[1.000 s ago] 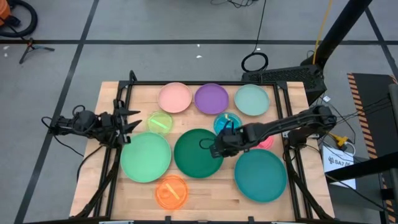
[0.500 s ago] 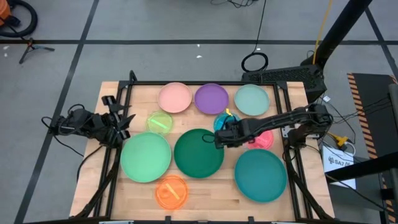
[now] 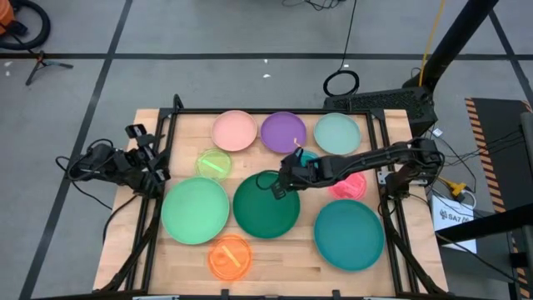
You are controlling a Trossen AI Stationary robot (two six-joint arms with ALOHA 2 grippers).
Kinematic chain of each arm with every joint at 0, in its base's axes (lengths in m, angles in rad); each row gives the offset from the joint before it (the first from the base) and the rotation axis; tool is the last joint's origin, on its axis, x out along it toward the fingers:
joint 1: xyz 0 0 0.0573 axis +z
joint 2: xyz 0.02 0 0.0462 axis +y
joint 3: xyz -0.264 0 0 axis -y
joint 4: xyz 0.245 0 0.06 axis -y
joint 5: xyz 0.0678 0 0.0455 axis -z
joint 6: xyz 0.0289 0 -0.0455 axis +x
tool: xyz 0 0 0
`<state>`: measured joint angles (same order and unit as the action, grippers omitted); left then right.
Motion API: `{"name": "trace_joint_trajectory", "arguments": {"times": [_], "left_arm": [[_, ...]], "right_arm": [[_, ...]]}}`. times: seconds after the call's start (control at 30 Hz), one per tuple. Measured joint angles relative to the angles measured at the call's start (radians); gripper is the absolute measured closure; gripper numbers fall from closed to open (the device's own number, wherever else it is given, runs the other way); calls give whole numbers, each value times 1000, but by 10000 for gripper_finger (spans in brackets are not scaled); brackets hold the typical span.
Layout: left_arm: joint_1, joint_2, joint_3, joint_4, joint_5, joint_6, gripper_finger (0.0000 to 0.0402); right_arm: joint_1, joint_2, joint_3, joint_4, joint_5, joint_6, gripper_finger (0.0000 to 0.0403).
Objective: Stack plastic plates
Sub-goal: Stack the green plate on top of the blue plate
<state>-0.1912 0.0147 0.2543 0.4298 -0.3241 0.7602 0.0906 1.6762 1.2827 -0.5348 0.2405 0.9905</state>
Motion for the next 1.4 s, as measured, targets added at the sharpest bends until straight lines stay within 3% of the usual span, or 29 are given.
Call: {"name": "trace_joint_trajectory", "arguments": {"times": [0.27, 0.5, 0.7, 0.83, 1.07, 1.13, 1.23, 1.4], "left_arm": [[0, 0, 0, 2, 0, 7, 229], [0, 0, 0, 2, 0, -2, 229], [0, 0, 0, 0, 0, -21, 229], [0, 0, 0, -3, 0, -23, 229], [0, 0, 0, -9, 0, -18, 229], [0, 0, 0, -9, 0, -18, 229], [0, 0, 0, -9, 0, -18, 229], [0, 0, 0, -11, 0, -13, 229]], "right_arm": [[1, 40, 0, 107, 14, -261, 397], [48, 187, 0, 371, 287, -531, 397], [64, 301, 0, 634, 335, -674, 392], [49, 313, 0, 681, 335, -672, 354], [15, 311, 0, 621, 328, -683, 222], [-1, 311, 0, 546, 270, -719, 195], [-36, 313, 0, 432, 160, -713, 178], [-90, 312, 0, 342, 26, -746, 185]]}}
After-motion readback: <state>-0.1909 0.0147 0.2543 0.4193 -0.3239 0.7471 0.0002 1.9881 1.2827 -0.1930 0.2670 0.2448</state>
